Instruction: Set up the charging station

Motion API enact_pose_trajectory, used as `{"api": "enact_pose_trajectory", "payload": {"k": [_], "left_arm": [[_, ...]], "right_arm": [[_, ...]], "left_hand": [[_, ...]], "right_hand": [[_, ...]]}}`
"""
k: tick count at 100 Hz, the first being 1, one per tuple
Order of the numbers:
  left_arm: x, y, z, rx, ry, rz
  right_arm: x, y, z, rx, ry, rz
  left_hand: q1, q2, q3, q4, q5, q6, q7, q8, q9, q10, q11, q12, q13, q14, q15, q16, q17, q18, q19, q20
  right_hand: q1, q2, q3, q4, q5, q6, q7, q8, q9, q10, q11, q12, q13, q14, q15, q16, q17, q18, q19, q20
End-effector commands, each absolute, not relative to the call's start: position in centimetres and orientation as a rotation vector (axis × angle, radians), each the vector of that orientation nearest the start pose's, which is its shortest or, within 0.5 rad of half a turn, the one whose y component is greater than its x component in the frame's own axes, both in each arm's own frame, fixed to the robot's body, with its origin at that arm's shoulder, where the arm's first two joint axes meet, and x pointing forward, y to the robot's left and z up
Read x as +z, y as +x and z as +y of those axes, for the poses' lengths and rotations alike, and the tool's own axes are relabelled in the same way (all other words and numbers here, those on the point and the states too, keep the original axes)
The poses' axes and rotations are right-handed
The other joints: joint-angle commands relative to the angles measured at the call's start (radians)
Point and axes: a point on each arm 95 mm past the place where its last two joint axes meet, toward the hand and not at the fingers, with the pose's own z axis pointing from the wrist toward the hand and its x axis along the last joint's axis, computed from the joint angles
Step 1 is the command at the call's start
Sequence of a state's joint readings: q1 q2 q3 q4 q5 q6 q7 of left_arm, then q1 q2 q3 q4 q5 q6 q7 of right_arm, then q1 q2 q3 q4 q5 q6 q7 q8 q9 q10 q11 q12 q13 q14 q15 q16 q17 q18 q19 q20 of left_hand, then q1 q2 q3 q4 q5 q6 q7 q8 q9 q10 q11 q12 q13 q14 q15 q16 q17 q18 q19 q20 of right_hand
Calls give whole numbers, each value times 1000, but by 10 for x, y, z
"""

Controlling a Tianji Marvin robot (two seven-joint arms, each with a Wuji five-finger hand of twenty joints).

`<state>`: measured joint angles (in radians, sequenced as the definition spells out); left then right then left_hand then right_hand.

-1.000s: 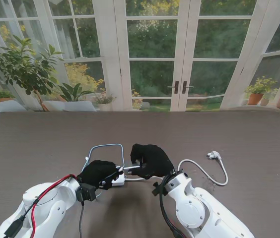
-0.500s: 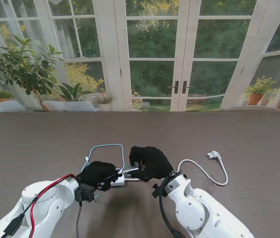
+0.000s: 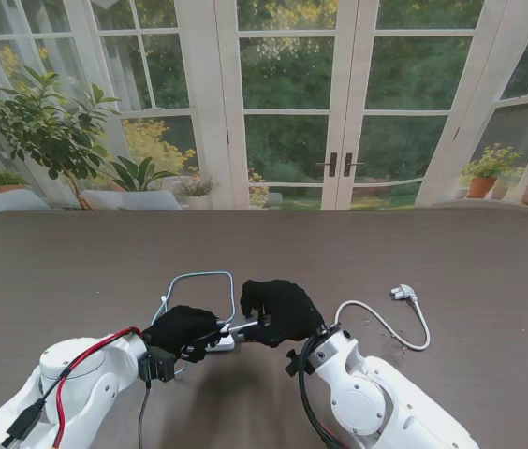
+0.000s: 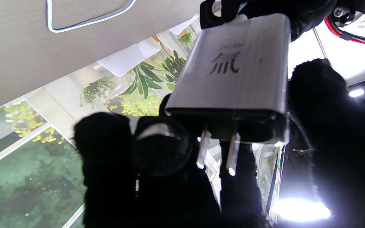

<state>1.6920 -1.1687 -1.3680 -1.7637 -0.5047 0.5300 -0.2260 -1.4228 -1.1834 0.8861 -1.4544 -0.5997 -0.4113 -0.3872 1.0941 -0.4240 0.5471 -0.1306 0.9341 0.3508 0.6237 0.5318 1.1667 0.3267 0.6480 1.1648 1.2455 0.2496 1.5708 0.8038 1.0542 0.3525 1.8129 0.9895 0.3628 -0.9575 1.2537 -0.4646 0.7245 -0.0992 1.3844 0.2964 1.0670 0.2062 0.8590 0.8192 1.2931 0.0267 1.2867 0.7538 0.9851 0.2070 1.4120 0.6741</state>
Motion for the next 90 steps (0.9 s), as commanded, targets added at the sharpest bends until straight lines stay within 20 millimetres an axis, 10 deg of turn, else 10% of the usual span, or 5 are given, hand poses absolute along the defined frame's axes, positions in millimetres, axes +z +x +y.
{"api": "enact_pose_trajectory", "payload": {"k": [1,90], "left_arm": [[-330,358,-18,-1717,-3123,511],[-333,361,-31,-1773,-3052,455]], "right_arm": [[-322,374,130,2406,1191,1287],[-325,370,136,2331,1194,1251]], "left_hand": [[71,-21,44,14,49,-5,74,5,85,16,19,-12,28,-227,124,-14,61,-233,281,26],[48,-43,79,8,52,-32,83,-2,93,13,50,2,28,-274,119,-32,64,-299,281,0]], "right_hand": [[175,74,176,119,10,-20,65,22,64,-167,123,30,25,-58,-45,15,25,-1,-3,23],[173,77,174,118,8,-15,64,22,66,-165,125,27,25,-60,-43,16,31,1,-5,20]]}}
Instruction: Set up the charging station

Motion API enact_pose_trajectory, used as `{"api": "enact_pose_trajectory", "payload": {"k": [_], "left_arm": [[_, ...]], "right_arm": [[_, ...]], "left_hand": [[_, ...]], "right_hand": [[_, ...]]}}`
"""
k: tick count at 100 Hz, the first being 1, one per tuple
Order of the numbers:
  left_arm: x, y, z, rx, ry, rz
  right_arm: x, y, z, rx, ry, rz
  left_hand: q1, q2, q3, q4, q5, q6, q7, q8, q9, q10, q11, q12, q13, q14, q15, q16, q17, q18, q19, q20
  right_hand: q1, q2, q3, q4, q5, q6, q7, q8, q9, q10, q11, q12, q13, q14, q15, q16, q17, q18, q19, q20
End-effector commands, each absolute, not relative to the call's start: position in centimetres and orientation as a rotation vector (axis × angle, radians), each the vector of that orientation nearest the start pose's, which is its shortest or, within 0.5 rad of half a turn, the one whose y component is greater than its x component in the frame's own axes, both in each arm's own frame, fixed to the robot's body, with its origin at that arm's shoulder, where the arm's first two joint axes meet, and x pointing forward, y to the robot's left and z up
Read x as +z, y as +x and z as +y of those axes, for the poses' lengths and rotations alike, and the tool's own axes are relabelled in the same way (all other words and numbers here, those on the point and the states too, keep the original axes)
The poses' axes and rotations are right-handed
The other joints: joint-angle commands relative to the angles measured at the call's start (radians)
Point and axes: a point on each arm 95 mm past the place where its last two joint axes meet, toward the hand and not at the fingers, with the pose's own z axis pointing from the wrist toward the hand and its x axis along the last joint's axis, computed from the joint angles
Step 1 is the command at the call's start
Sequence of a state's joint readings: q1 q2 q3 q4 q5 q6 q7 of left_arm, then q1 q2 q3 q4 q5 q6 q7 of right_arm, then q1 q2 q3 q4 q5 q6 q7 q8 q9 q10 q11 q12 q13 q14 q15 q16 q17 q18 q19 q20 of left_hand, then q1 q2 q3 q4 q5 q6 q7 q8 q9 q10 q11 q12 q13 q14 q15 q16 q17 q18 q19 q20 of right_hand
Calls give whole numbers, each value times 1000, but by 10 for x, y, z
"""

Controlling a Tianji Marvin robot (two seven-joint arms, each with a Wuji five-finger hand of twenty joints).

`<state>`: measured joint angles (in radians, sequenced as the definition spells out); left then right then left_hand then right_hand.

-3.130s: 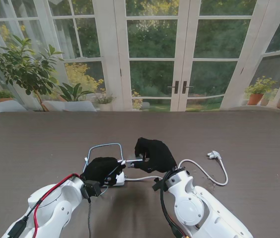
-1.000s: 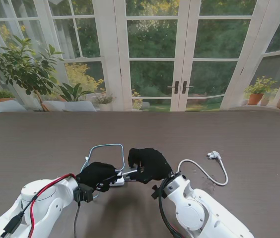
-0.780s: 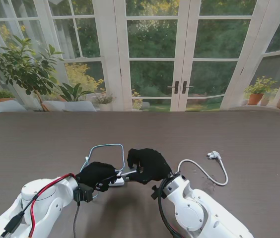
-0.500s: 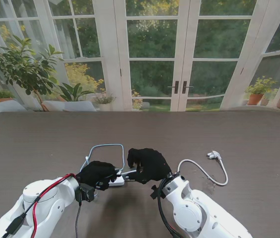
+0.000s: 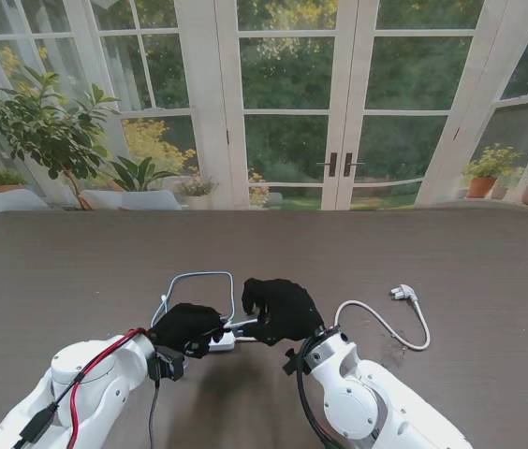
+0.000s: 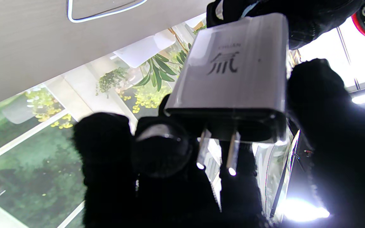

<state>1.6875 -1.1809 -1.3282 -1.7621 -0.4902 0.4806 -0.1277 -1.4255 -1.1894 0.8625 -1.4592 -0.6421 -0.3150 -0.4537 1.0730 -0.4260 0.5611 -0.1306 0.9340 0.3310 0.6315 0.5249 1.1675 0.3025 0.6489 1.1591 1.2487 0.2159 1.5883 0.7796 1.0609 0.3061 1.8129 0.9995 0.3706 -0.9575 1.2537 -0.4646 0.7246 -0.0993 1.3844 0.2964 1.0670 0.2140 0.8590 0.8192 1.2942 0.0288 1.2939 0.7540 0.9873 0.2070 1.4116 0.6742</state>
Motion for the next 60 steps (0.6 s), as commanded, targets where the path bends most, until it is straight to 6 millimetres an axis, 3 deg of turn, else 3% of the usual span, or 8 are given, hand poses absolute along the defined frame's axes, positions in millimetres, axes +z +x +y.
{"api": "enact_pose_trajectory", "payload": {"k": [1,60], "left_arm": [[-333,361,-31,-1773,-3051,456],[-333,368,-38,-1797,-3027,455]], "right_arm": [[-326,370,136,2331,1194,1252],[-326,367,143,2296,1188,1215]], "left_hand": [[69,-42,66,8,52,-11,75,5,93,36,49,8,25,-240,101,-8,58,-252,281,-10],[57,-52,86,3,56,-19,81,3,102,28,45,8,25,-238,101,-10,58,-256,281,-13]], "right_hand": [[165,77,174,118,8,-15,64,22,66,-173,125,27,24,-63,-51,16,29,1,-5,20],[166,75,174,119,10,-10,64,22,70,-171,125,26,24,-67,-48,17,34,1,-7,16]]}}
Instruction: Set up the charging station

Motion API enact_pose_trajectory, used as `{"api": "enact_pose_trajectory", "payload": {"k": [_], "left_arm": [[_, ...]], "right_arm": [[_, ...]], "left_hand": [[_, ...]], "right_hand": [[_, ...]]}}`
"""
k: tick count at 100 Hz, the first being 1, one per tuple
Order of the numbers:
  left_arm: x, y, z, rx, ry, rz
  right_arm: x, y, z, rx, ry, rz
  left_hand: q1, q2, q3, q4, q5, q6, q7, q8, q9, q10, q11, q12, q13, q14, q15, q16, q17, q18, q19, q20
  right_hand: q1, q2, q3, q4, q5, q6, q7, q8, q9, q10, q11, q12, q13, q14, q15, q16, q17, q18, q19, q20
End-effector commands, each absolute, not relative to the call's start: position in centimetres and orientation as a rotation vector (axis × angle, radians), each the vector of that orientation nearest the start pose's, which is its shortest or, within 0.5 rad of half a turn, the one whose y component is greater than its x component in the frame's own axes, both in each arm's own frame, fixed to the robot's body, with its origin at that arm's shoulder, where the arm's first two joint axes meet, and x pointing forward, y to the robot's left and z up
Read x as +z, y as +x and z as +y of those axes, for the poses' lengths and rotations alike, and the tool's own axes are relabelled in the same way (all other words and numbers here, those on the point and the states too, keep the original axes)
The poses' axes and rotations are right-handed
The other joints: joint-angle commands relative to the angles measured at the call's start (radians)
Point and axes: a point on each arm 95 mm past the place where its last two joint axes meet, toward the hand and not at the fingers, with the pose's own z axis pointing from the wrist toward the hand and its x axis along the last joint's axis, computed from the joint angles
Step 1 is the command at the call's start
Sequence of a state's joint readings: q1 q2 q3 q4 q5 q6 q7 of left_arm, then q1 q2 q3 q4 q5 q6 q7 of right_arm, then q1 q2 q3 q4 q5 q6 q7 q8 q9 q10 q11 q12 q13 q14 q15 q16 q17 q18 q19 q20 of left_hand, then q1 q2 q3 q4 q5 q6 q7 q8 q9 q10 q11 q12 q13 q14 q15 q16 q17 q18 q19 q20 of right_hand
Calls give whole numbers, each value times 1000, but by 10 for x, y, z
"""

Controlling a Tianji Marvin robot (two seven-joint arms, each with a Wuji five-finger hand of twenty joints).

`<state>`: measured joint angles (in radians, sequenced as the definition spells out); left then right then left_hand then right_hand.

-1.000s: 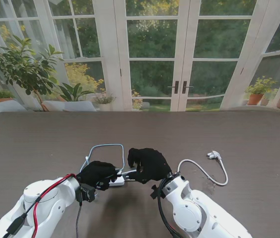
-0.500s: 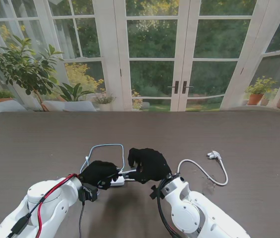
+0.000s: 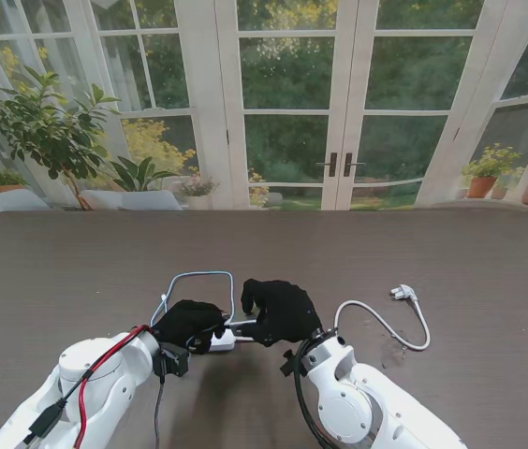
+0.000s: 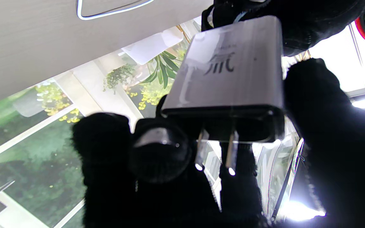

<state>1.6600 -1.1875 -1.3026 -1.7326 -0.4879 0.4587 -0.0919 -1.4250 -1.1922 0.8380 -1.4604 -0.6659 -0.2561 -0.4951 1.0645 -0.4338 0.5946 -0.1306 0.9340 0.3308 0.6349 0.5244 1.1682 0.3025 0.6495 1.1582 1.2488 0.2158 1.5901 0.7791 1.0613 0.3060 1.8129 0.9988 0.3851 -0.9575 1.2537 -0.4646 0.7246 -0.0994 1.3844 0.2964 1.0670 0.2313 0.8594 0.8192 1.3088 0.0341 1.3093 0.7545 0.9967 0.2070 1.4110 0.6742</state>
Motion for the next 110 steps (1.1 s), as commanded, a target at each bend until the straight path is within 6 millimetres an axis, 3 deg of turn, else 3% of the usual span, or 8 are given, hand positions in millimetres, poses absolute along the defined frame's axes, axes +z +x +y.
{"api": "enact_pose_trajectory", "payload": {"k": [1,110], "left_arm": [[-332,369,-38,-1797,-3027,455],[-328,370,-39,-1851,-3006,480]], "right_arm": [[-326,367,143,2296,1188,1214],[-328,365,152,2252,1193,1190]], "left_hand": [[66,-43,53,3,57,-20,78,3,101,28,44,9,25,-238,100,-9,58,-256,281,-13],[52,-60,82,-3,64,-26,89,1,119,23,34,9,25,-231,99,-12,59,-258,281,-2]], "right_hand": [[152,75,175,119,10,-10,64,22,70,-188,124,26,10,-72,-63,17,25,1,-6,16],[152,75,175,119,11,-2,61,22,74,-187,123,24,10,-76,-61,18,34,1,-6,11]]}}
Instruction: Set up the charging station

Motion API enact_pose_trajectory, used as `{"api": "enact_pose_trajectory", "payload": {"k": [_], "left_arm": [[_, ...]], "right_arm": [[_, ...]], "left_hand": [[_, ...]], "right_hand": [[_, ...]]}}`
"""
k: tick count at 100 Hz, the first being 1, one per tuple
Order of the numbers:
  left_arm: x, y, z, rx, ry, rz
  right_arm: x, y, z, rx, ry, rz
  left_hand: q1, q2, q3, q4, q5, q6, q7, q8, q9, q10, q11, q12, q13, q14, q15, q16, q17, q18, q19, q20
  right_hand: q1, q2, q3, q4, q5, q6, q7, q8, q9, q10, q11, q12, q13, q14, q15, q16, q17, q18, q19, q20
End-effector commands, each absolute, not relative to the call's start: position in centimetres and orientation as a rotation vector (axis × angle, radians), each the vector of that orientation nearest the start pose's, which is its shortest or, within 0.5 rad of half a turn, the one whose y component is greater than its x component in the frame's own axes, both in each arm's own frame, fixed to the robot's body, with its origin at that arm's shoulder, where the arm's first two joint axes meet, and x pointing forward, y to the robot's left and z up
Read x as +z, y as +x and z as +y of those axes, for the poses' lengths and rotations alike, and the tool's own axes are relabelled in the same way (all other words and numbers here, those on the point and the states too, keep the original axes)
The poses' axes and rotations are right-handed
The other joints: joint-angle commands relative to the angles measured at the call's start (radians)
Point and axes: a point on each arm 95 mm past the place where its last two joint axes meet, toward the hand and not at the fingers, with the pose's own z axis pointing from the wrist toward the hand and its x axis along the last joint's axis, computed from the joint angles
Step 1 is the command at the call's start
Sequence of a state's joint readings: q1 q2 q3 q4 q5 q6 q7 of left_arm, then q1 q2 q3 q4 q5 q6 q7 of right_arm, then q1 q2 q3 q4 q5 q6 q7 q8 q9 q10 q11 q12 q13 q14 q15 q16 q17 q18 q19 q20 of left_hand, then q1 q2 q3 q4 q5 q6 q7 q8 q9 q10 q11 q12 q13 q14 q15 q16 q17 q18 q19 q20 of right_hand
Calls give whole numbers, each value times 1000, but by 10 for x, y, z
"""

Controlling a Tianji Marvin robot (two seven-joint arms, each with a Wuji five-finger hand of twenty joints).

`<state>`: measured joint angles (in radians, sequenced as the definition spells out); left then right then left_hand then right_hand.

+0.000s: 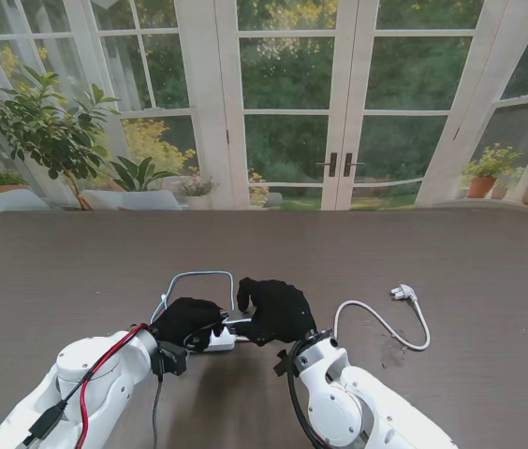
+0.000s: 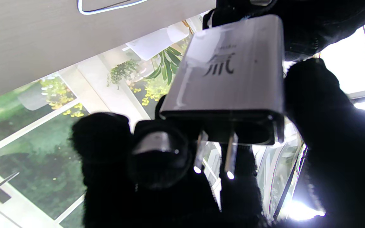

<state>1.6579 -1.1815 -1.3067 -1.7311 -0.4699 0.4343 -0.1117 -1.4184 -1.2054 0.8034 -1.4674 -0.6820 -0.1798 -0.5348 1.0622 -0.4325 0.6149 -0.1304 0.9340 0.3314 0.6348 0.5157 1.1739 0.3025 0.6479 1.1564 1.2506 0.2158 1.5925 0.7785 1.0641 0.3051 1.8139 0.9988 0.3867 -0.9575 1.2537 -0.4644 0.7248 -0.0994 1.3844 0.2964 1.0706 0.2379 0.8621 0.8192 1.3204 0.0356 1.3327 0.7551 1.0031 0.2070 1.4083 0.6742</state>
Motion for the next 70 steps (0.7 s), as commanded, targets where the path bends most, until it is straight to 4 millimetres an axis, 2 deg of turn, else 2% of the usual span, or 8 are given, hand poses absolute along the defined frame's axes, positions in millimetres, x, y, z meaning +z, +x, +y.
{"api": "enact_pose_trajectory", "payload": {"k": [1,70], "left_arm": [[-328,370,-39,-1851,-3008,479],[-326,377,-48,-1916,-3033,503]], "right_arm": [[-328,365,152,-2779,-1471,-1467],[-333,365,158,-2783,-1513,-1399]], "left_hand": [[54,-61,62,-4,64,-27,89,10,113,23,35,10,23,-231,97,-12,56,-258,280,-2],[64,-68,72,-3,67,-22,90,7,111,38,24,10,23,-217,98,-12,55,-244,280,-1]], "right_hand": [[150,75,175,118,11,-2,61,22,70,-194,120,24,-1,-78,-84,18,27,1,-4,11],[154,69,180,118,14,1,61,21,73,-191,121,22,-1,-85,-86,18,36,-4,-4,8]]}}
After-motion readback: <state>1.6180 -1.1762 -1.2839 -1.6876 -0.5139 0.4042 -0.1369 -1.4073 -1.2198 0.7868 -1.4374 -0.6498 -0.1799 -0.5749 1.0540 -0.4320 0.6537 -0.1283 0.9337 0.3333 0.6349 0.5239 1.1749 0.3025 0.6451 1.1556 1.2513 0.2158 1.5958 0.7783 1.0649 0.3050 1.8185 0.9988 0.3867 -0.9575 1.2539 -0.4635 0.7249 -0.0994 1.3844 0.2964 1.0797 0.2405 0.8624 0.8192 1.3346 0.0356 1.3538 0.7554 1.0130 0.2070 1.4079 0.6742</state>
